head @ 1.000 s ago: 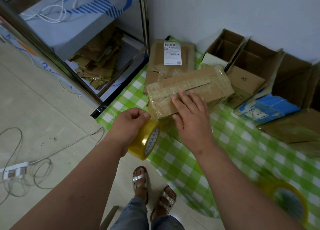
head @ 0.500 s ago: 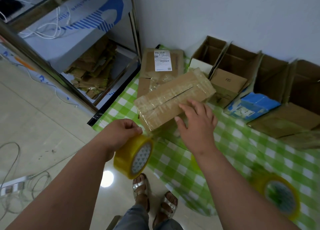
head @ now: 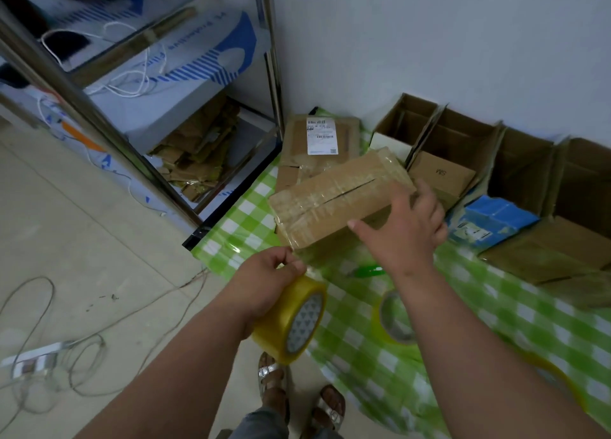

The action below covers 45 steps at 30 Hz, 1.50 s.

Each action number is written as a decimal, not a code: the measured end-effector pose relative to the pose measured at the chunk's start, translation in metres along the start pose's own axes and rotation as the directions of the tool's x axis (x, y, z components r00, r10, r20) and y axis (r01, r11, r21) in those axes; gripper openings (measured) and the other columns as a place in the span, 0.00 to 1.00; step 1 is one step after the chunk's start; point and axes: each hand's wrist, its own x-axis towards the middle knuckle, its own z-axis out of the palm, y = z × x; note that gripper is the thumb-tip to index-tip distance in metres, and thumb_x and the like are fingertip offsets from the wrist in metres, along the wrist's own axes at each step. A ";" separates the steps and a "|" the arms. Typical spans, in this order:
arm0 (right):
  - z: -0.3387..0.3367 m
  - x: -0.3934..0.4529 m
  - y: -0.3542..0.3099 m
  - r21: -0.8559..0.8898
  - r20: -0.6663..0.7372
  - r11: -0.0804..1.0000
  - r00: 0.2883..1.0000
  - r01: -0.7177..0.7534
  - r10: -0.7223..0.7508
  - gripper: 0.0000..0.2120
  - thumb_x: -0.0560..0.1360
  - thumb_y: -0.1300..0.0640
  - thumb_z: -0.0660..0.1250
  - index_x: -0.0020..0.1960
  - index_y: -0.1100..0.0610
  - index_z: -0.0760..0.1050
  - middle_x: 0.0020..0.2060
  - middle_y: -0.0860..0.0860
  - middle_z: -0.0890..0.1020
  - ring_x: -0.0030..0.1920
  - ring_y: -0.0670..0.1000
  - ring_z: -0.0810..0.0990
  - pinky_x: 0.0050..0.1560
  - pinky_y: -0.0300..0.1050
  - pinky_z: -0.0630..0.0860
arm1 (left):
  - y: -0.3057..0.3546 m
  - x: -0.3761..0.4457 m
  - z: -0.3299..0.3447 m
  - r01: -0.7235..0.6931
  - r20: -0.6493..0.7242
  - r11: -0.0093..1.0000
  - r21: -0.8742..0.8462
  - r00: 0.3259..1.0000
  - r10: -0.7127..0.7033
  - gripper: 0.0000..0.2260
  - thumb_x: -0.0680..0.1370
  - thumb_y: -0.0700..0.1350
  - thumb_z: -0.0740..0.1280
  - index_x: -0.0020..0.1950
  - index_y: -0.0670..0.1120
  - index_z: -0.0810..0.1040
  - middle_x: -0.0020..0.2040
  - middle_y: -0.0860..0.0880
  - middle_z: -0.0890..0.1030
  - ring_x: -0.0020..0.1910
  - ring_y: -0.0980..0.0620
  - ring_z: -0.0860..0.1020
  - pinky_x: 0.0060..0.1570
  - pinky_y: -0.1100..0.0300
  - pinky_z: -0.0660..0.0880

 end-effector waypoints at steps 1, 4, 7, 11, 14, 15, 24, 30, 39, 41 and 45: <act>-0.003 0.006 0.003 0.017 0.039 0.998 0.998 -0.057 0.056 0.45 0.64 0.30 0.70 0.75 0.42 0.56 0.78 0.53 0.50 0.76 0.61 0.50 0.71 0.66 0.51 | -0.001 0.000 0.006 -0.002 -0.056 1.000 0.000 0.998 0.002 0.08 0.79 0.51 0.68 0.44 0.47 0.78 0.42 0.52 0.80 0.42 0.46 0.80 0.41 0.51 0.77; -0.006 0.025 0.008 0.157 0.193 0.972 0.971 -0.173 0.142 0.46 0.68 0.31 0.69 0.78 0.45 0.53 0.79 0.52 0.55 0.77 0.59 0.53 0.74 0.67 0.52 | -0.001 0.004 0.020 -0.005 -0.177 1.000 0.010 0.984 0.006 0.08 0.81 0.50 0.66 0.45 0.48 0.77 0.36 0.55 0.76 0.37 0.49 0.75 0.39 0.54 0.72; -0.006 0.028 0.009 0.364 0.214 0.903 0.964 -0.227 0.156 0.37 0.70 0.38 0.71 0.73 0.48 0.62 0.68 0.50 0.71 0.69 0.55 0.69 0.70 0.64 0.64 | 0.006 0.008 0.030 0.014 -0.206 1.000 0.025 0.979 -0.008 0.07 0.82 0.51 0.63 0.47 0.50 0.75 0.38 0.51 0.77 0.35 0.49 0.74 0.36 0.56 0.71; -0.009 0.021 0.009 0.452 0.145 0.845 0.959 -0.285 0.245 0.24 0.71 0.40 0.71 0.60 0.46 0.65 0.56 0.46 0.73 0.59 0.53 0.75 0.66 0.62 0.68 | 0.014 0.018 0.027 0.016 -0.243 0.998 -0.068 0.970 -0.032 0.07 0.83 0.51 0.62 0.48 0.50 0.73 0.44 0.44 0.79 0.39 0.46 0.76 0.40 0.50 0.74; -0.008 0.018 0.014 0.494 0.203 0.803 0.942 -0.334 0.267 0.31 0.75 0.41 0.66 0.72 0.50 0.62 0.66 0.51 0.72 0.65 0.55 0.73 0.68 0.63 0.66 | 0.018 0.024 0.019 0.019 -0.213 0.999 -0.027 0.977 -0.024 0.07 0.83 0.50 0.61 0.48 0.50 0.73 0.47 0.43 0.79 0.43 0.44 0.77 0.47 0.47 0.77; -0.009 0.018 0.014 0.501 0.221 0.796 0.940 -0.339 0.260 0.30 0.76 0.41 0.64 0.74 0.50 0.62 0.68 0.52 0.70 0.66 0.56 0.72 0.69 0.64 0.65 | 0.018 0.024 0.016 0.023 -0.201 1.000 -0.017 0.979 -0.026 0.07 0.83 0.50 0.62 0.47 0.50 0.74 0.48 0.43 0.79 0.45 0.43 0.77 0.48 0.46 0.77; -0.034 0.008 0.016 0.758 0.210 0.555 0.933 -0.344 0.292 0.06 0.77 0.53 0.68 0.41 0.49 0.75 0.48 0.48 0.81 0.47 0.48 0.78 0.42 0.43 0.71 | 0.022 0.016 -0.010 -0.005 -0.191 0.989 -0.150 0.981 -0.024 0.08 0.82 0.49 0.64 0.50 0.44 0.74 0.48 0.42 0.78 0.45 0.41 0.78 0.44 0.45 0.79; -0.046 -0.002 0.031 0.831 0.273 0.416 0.922 -0.370 0.273 0.11 0.73 0.46 0.71 0.48 0.53 0.76 0.48 0.47 0.82 0.49 0.49 0.80 0.44 0.45 0.72 | 0.029 0.009 -0.018 -0.080 -0.276 0.986 -0.150 0.960 0.036 0.11 0.81 0.50 0.64 0.38 0.53 0.74 0.46 0.44 0.77 0.44 0.42 0.77 0.42 0.47 0.77; -0.057 -0.034 0.053 0.775 0.406 0.493 0.909 -0.396 0.091 0.04 0.74 0.49 0.72 0.46 0.49 0.79 0.34 0.41 0.83 0.35 0.41 0.81 0.40 0.40 0.71 | 0.040 0.004 -0.020 -0.196 -0.301 0.980 0.032 0.933 0.197 0.11 0.80 0.51 0.65 0.38 0.54 0.75 0.59 0.44 0.79 0.53 0.39 0.77 0.49 0.48 0.74; -0.057 -0.042 0.055 0.774 0.375 0.511 0.921 -0.374 0.106 0.04 0.74 0.49 0.72 0.46 0.48 0.80 0.38 0.43 0.83 0.41 0.46 0.81 0.42 0.41 0.73 | 0.038 0.004 -0.021 -0.204 -0.294 0.974 0.099 0.929 0.225 0.11 0.80 0.51 0.65 0.37 0.56 0.76 0.71 0.44 0.72 0.62 0.38 0.74 0.53 0.47 0.72; -0.053 -0.052 0.050 0.754 0.309 0.547 0.931 -0.363 0.192 0.10 0.75 0.46 0.71 0.53 0.49 0.80 0.54 0.54 0.80 0.54 0.56 0.80 0.55 0.52 0.78 | 0.031 0.006 -0.022 -0.188 -0.263 0.969 0.162 0.938 0.226 0.09 0.81 0.52 0.64 0.41 0.54 0.77 0.73 0.44 0.69 0.66 0.37 0.71 0.63 0.38 0.71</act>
